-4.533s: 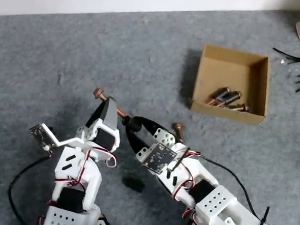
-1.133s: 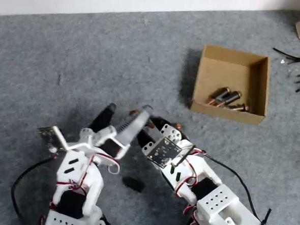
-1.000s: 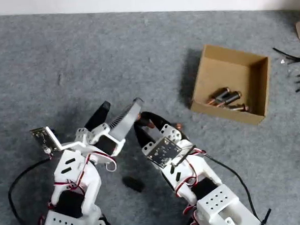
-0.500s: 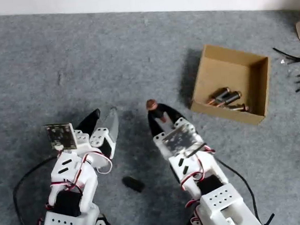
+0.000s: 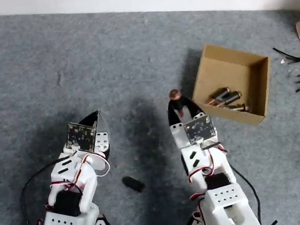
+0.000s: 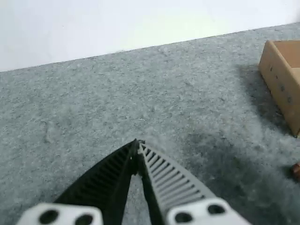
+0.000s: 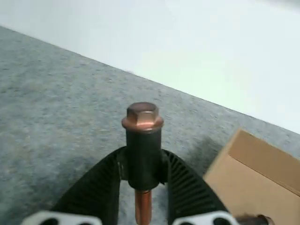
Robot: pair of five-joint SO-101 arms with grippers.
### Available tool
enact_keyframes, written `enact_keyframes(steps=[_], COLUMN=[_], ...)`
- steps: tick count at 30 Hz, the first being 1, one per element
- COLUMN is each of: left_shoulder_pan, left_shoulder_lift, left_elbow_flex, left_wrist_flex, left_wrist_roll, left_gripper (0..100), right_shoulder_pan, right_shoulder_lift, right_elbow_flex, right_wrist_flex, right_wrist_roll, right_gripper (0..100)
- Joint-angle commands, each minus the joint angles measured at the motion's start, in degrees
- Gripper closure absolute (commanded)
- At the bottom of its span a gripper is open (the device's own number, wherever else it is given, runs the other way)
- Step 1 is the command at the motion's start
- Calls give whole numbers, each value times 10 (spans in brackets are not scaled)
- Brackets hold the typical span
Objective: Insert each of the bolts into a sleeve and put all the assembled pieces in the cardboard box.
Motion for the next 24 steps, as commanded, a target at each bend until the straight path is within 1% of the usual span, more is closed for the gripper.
enact_keyframes(steps=[1, 2, 3, 5, 7, 8, 12, 16, 20, 24], left_shoulder_pan=[-40, -49, -53, -52, -52, -52, -52, -52, -52, -51], left_shoulder_lift=[-1, -1, -1, -1, -1, -1, -1, -1, -1, -1], left_elbow_flex=[10, 10, 10, 10, 10, 10, 10, 10, 10, 10], left_wrist_flex=[-9, -9, -9, -9, -9, -9, -9, -9, -9, -9], left_wrist_roll=[-3, -3, -2, -2, -2, -2, -3, -4, -4, -4], left_gripper=[989, 989, 989, 989, 989, 989, 989, 989, 989, 989], right_shoulder_pan=[47, 60, 70, 83, 94, 99, 117, 140, 181, 223], right_shoulder_lift=[-7, -7, -2, 26, 86, 124, 303, 483, 630, 695], right_elbow_flex=[36, 19, -9, -94, -192, -241, -421, -553, -632, -664], right_wrist_flex=[-15, -4, 28, 116, 178, 192, 201, 201, 202, 202], right_wrist_roll=[-7, -9, -11, -33, -59, -69, -100, -162, -212, -232], right_gripper=[994, 994, 994, 994, 994, 994, 994, 994, 994, 994])
